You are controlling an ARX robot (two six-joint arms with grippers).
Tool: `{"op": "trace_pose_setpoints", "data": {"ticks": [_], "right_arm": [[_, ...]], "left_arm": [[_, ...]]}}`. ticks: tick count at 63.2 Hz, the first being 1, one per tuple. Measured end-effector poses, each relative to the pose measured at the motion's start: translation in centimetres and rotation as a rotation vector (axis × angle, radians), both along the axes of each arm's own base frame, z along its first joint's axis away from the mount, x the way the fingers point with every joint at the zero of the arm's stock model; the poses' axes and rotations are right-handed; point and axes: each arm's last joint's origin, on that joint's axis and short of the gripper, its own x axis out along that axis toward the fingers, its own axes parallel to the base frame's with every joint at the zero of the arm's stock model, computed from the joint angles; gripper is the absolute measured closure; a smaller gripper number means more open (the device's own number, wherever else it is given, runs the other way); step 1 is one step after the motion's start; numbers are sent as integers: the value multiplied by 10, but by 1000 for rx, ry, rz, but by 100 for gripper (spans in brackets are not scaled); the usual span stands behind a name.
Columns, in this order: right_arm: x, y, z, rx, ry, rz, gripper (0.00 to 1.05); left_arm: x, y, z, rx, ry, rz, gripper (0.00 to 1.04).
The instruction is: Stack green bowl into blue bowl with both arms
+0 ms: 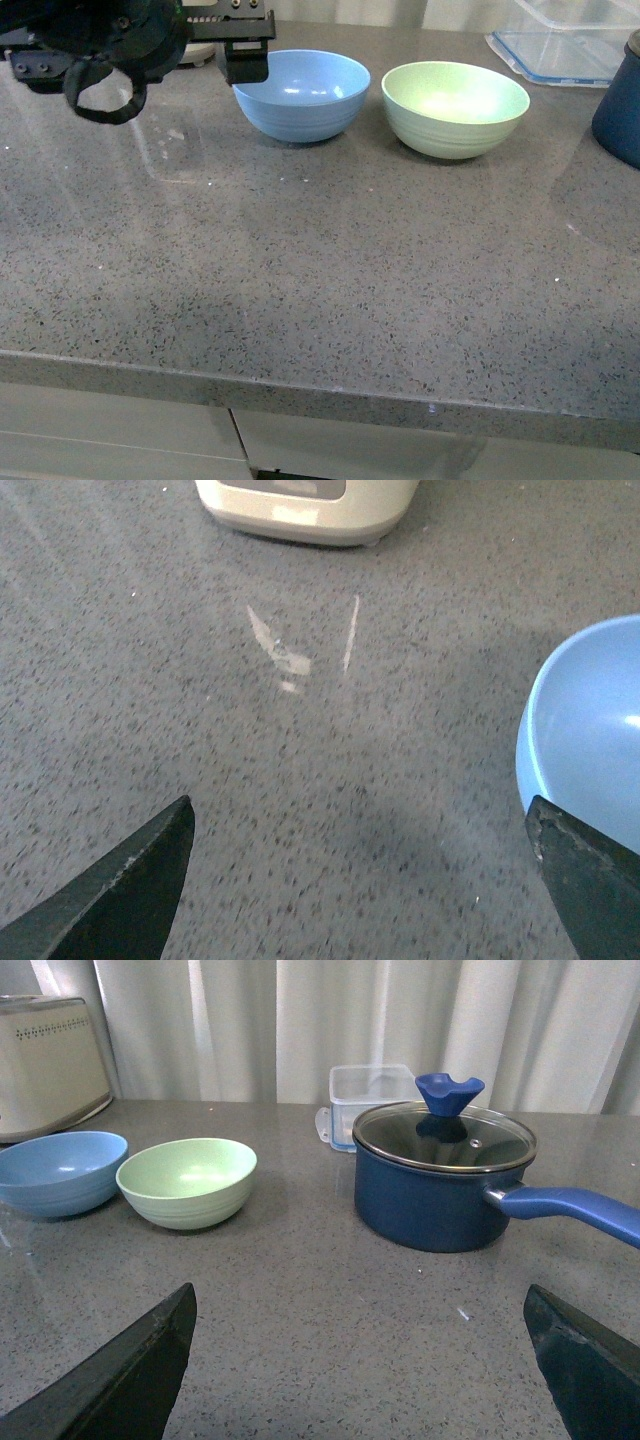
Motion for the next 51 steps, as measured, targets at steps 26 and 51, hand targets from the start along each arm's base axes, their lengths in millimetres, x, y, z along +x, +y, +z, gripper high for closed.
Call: {"op": "trace_pose_setpoints", "data": {"ticks": [26,51], "right_arm": [[0,0,0,0,0,0,10],[0,0,0,0,0,0,10]], "left_arm": [[-38,-4,-10,33,14,-33,7],[-90,45,-15,9,-406,-280,52]]}}
